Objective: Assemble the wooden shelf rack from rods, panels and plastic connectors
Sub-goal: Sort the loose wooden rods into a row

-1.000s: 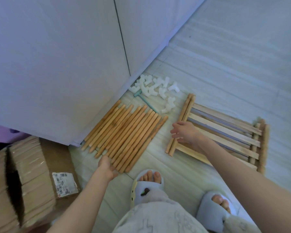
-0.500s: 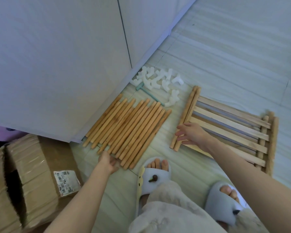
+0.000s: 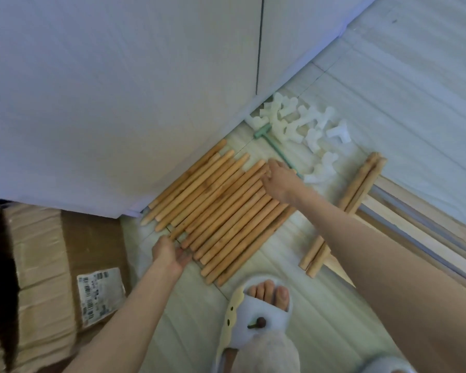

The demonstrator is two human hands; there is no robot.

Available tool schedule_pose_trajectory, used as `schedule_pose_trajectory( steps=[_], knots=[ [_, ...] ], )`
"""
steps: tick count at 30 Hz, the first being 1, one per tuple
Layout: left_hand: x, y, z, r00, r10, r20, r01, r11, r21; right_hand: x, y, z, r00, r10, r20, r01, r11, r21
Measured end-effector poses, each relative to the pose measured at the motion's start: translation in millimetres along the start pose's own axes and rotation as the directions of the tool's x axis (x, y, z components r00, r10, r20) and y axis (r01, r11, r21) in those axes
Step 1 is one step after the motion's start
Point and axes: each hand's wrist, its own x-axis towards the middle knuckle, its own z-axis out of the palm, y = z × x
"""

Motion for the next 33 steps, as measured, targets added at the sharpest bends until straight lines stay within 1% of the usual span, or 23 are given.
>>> schedule_pose_trajectory(
  steps=[2,5,8,11,13,15,16,21,25,30,33],
  knots=[
    [2.6,0.4,3.6,1.0,-0.012,0.027,0.012,1.0,-0.007,23.0,-4.3,-2.1,0.999,-0.043,-0.015,0.042,0.997,-0.062],
    [5.7,0.2,6.8,0.999,-0.018,0.032,0.017,0.999,0.03,46.3,-8.4,-1.3,0.999,-0.027,-0.029,0.025,0.998,-0.058],
    [9.8,1.2,9.0,0.997,-0.016,0.07,0.016,1.0,0.0,52.6,-9.7,3.2,1.0,-0.012,-0.004,0.012,0.997,-0.082],
    [9.6,2.1,10.1,0.998,-0.017,0.065,0.016,1.0,0.006,53.4,-7.5,5.5,0.996,-0.046,-0.073,0.039,0.995,-0.091],
    [6.7,2.0,11.2,0.998,-0.022,0.054,0.023,1.0,-0.004,55.3,-6.2,4.0,0.995,-0.029,-0.095,0.019,0.994,-0.107],
    [4.1,1.9,12.4,0.999,-0.03,0.043,0.03,0.999,-0.011,55.2,-6.0,0.8,0.998,0.029,-0.059,-0.035,0.994,-0.1],
    [4.1,2.1,12.2,0.999,-0.031,0.033,0.031,1.0,0.002,54.2,-6.3,-0.4,0.998,0.032,-0.049,-0.037,0.994,-0.098],
    [1.4,3.7,8.8,1.0,-0.025,-0.009,0.025,0.996,0.087,48.6,-6.7,-0.1,1.0,-0.008,-0.017,0.006,0.996,-0.094],
    [-2.7,8.0,9.1,0.998,0.01,-0.057,0.0,0.986,0.167,47.5,-2.6,4.2,0.999,0.006,0.032,-0.005,0.999,-0.034],
    [-3.8,7.3,10.8,0.998,0.028,-0.059,-0.018,0.986,0.168,46.0,3.0,7.1,1.0,0.0,0.031,-0.001,0.999,0.052],
    [-3.4,5.9,11.0,0.997,0.042,-0.064,-0.031,0.984,0.177,45.3,4.0,8.0,0.998,-0.005,0.064,0.002,0.998,0.057]
  ],
)
